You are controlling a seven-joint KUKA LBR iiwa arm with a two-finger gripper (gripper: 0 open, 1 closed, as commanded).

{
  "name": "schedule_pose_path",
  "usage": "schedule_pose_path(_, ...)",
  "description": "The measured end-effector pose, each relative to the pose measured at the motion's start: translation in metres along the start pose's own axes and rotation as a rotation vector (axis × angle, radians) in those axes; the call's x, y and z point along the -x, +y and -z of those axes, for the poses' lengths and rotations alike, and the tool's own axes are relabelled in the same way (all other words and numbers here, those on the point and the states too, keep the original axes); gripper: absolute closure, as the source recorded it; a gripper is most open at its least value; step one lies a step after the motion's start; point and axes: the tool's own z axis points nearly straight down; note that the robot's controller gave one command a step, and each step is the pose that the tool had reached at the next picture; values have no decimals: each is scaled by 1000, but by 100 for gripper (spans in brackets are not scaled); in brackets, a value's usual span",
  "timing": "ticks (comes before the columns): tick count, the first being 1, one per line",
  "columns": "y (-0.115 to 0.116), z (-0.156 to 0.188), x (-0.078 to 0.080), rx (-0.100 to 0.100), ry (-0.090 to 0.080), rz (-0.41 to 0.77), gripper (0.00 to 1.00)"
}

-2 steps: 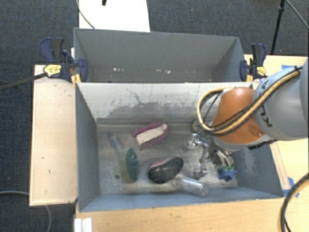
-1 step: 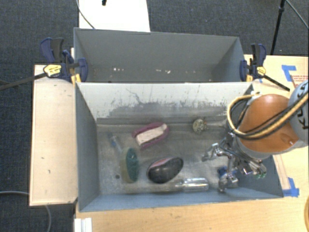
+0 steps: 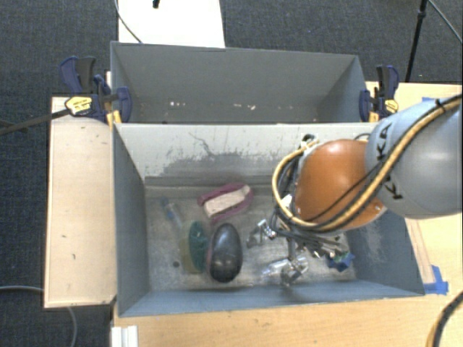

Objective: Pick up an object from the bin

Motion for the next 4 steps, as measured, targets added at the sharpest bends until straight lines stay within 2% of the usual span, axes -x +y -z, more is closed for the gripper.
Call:
schedule_pose_path(1,-25,-27,-16,-11,-17,51,0)
schedule_pose_path(2,-25,-26,-13,-5,-5,52,0)
schedule_pose_path(3,-25,-26,-14,-4,-3,54,100)
schedule_pose_path(4,-26,65,-11,-6,-3,51,100)
